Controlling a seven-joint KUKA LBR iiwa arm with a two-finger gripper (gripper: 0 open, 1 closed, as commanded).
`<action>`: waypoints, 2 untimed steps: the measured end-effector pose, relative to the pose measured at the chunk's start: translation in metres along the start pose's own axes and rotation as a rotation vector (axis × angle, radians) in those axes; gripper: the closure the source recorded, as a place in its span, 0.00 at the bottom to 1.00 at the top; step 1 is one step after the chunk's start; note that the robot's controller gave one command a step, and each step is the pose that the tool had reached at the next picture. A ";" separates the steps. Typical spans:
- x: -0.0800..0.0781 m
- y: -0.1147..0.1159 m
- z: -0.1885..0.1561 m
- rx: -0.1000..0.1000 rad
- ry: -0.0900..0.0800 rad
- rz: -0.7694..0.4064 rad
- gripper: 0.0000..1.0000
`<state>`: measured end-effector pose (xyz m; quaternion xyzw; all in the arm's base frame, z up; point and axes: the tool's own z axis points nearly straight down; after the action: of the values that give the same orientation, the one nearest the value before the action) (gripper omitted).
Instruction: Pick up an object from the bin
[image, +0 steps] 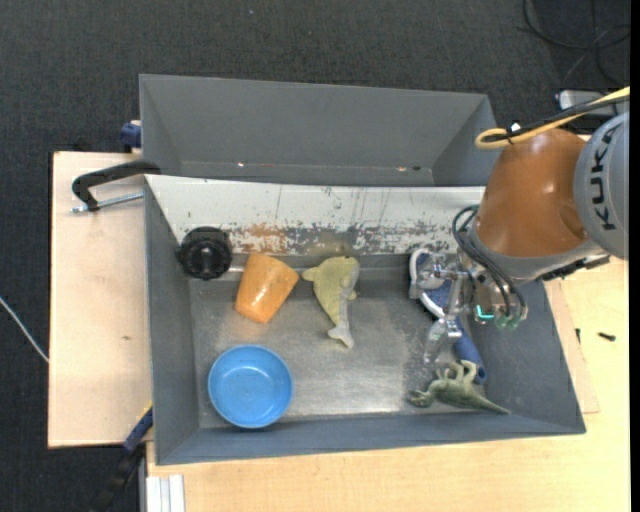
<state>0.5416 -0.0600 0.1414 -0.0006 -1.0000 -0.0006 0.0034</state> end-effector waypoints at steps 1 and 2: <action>0.021 -0.052 0.048 -0.006 -0.016 -0.370 0.00; 0.028 -0.051 0.044 -0.013 -0.025 -0.624 0.00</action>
Offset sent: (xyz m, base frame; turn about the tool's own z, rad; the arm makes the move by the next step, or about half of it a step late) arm -0.0257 -0.0578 -0.0524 -0.3738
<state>0.5128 -0.1106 0.0974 0.3065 -0.9518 -0.0079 -0.0090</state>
